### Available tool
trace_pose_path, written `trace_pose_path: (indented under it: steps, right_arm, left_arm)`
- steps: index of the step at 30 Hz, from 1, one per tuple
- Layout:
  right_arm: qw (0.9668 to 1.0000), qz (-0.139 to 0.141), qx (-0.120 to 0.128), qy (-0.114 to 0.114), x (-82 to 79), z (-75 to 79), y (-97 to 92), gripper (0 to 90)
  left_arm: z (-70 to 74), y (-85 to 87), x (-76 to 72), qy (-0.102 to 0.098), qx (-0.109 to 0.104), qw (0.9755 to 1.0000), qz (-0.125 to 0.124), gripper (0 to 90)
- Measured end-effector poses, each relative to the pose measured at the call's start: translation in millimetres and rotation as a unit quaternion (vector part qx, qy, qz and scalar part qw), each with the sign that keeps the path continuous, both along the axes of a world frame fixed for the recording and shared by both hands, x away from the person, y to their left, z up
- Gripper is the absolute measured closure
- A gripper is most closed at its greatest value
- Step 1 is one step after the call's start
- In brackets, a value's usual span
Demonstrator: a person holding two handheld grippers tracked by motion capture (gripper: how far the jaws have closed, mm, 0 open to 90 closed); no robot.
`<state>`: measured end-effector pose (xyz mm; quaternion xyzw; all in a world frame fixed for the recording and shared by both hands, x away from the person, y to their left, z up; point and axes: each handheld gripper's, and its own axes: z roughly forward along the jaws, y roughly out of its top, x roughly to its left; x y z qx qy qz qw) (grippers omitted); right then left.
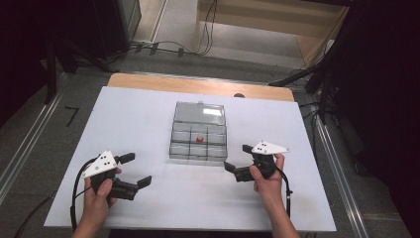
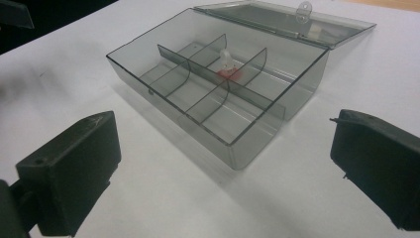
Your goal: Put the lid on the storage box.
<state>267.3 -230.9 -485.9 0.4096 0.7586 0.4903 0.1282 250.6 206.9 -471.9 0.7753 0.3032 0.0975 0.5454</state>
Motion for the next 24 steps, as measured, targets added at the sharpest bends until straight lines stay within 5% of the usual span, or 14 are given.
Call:
trace_pose_path:
  steps: [5,24]
  right_arm:
    - [1.0,-0.002,0.003,-0.003,-6.8,-3.4,-4.2,0.0]
    - [0.9997,-0.021,0.01,-0.006,-23.6,-8.7,-22.5,0.0]
  left_arm:
    - [8.8,-8.6,2.1,-0.017,0.019,0.9997,-0.004,0.0]
    - [29.1,-26.0,28.9,-0.013,-0.015,0.9997,-0.011,0.0]
